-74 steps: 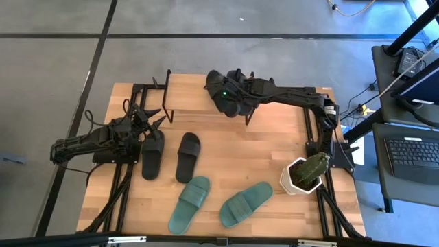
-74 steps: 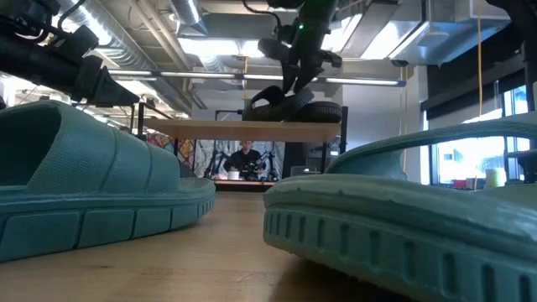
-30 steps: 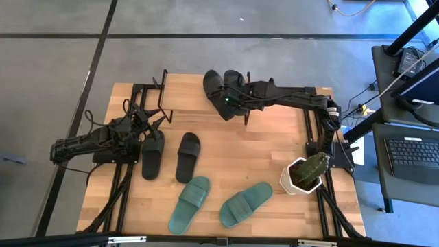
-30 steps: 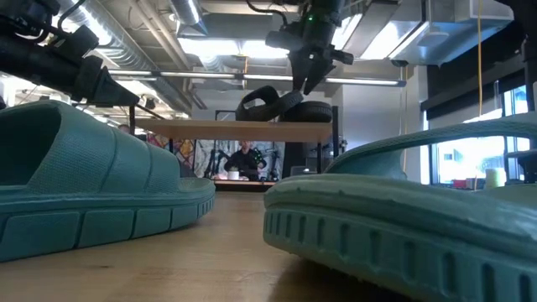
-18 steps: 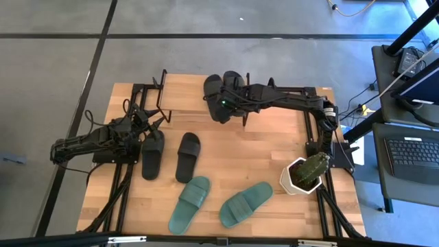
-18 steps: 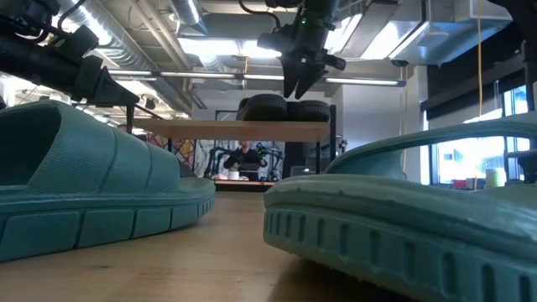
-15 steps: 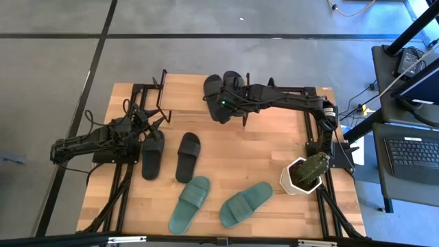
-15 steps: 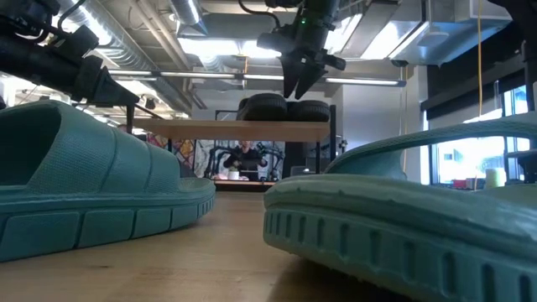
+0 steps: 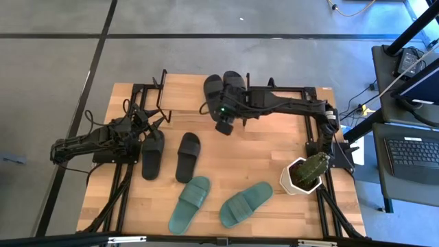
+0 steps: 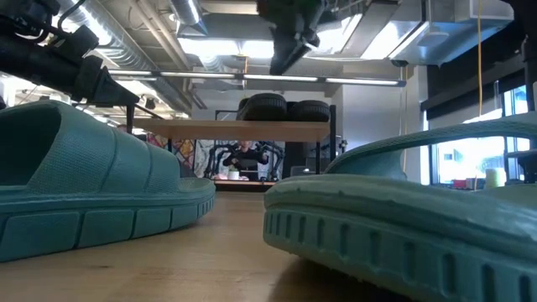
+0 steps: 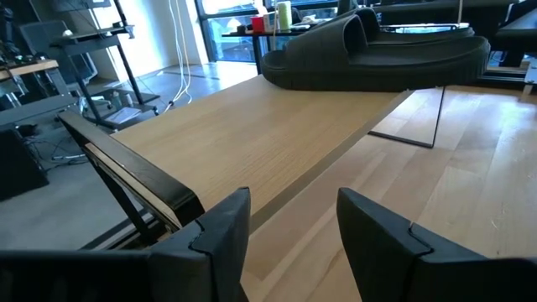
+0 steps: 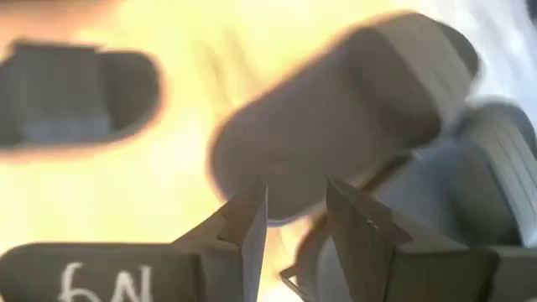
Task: Pick and place slides into the shelf
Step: Put the black slide on the shelf
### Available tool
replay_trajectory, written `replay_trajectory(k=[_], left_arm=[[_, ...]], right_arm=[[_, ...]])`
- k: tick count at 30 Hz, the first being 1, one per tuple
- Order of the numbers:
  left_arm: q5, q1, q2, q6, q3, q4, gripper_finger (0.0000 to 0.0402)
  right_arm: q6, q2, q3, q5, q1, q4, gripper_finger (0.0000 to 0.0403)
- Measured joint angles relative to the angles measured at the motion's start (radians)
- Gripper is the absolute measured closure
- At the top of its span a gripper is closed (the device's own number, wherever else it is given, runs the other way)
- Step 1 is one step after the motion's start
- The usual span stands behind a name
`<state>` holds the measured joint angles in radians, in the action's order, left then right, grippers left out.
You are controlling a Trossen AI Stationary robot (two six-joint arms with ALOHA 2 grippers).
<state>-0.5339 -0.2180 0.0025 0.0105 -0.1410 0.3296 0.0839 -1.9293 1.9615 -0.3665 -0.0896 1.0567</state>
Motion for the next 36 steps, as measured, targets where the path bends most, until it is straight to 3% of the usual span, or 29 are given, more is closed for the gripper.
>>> replay_trajectory(k=[5,7,17,36], left_arm=[[0.000,0.000,0.000,0.000,0.000,0.000,0.0230],[0.000,0.000,0.000,0.000,0.000,0.000,0.0230],[0.000,0.000,0.000,0.000,0.000,0.000,0.0230],[-0.001,0.000,0.000,0.000,0.000,0.000,0.0230]], right_arm=[[-0.187,0.000,-0.001,0.275,0.049,0.011,0.0277],[-0.211,0.000,-0.020,0.320,0.062,0.003,0.0277],[-0.228,0.000,-0.131,0.317,0.036,-0.131,0.0277],[-0.293,-0.042,-0.134,0.317,-0.008,-0.143,0.0277]])
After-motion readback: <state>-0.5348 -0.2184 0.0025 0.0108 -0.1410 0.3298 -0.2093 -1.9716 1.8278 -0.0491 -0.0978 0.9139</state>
